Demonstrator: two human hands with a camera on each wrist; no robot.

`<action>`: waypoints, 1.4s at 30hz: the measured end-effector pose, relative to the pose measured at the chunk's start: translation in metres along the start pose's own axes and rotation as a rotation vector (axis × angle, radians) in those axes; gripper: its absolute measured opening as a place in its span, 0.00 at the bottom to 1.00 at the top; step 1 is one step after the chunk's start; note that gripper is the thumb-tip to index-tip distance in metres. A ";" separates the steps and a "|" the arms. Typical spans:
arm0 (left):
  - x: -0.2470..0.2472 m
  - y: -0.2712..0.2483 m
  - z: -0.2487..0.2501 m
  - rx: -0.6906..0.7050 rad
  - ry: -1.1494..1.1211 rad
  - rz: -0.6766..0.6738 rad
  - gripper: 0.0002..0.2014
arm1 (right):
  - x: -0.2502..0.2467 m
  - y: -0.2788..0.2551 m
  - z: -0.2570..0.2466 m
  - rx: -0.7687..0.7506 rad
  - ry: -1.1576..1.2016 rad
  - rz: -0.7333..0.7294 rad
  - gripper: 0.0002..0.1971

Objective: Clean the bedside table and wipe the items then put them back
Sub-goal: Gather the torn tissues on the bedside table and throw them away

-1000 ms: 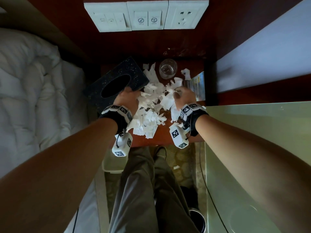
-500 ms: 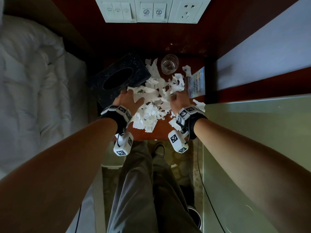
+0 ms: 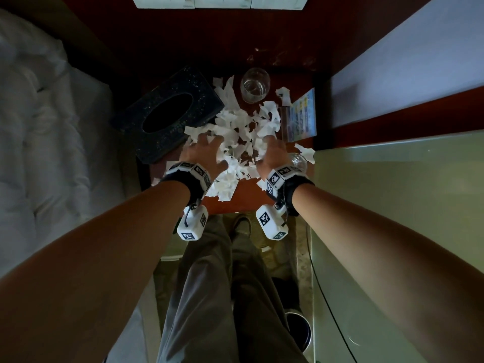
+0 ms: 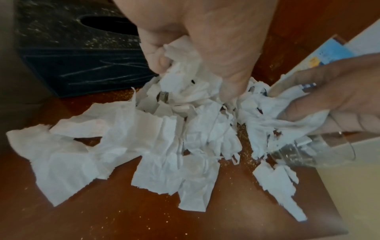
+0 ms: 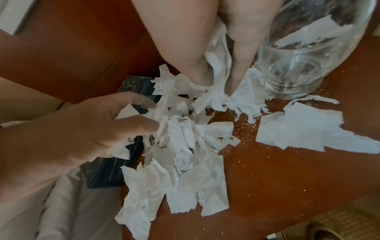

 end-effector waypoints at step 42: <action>-0.011 0.022 -0.029 0.110 -0.067 0.071 0.19 | 0.018 0.064 -0.011 0.050 -0.216 0.096 0.21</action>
Point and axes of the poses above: each hand's wrist, its own y-axis towards the middle knuckle, its own x-axis out of the palm, z = x × y, the point moved 6 cm from there along y, towards the middle knuckle, and after that the axes turned 8 degrees about -y, right-handed, at the moved point
